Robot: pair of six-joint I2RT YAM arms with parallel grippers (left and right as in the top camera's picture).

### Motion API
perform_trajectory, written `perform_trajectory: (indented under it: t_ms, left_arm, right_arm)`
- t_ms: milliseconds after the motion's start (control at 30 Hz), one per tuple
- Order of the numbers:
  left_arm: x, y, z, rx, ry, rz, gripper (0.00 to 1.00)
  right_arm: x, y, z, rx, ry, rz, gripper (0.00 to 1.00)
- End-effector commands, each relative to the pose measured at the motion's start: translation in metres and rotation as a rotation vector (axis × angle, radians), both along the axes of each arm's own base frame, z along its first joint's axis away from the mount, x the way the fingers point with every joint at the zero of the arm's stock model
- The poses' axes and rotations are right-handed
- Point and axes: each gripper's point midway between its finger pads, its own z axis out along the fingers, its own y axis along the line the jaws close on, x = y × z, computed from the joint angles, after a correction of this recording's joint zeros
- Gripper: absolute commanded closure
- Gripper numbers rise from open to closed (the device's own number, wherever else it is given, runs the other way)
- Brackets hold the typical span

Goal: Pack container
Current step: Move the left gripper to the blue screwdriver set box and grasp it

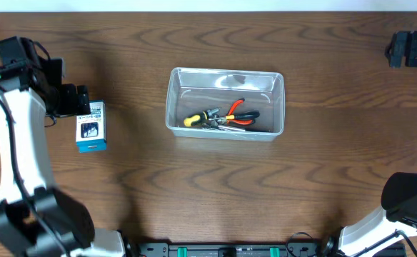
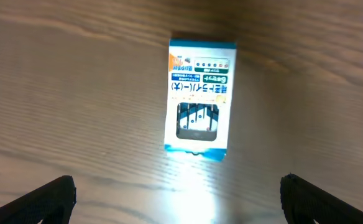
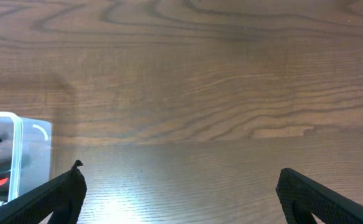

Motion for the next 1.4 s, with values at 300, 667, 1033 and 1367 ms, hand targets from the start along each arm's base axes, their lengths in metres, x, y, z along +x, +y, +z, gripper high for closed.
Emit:
perform_trajectory:
  t_ms: [300, 667, 1033, 1367]
  left_arm:
    - [0.008, 0.000, -0.096, -0.101, 0.222, -0.072, 0.02]
    - [0.010, 0.001, -0.122, -0.113, 0.257, -0.092, 0.02]
    - [0.025, -0.001, -0.123, -0.087, 0.205, -0.111, 0.02]
    - [0.036, -0.008, -0.130, -0.073, 0.191, -0.137, 0.02]
  right_arm:
    - [0.002, 0.003, 0.003, 0.001, -0.016, 0.009, 0.01]
    - [0.003, 0.003, 0.004, -0.005, -0.021, 0.015, 0.01]
    - [0.008, 0.001, 0.008, -0.015, -0.045, 0.018, 0.01]
    - [0.008, 0.001, 0.008, -0.016, -0.044, 0.019, 0.01]
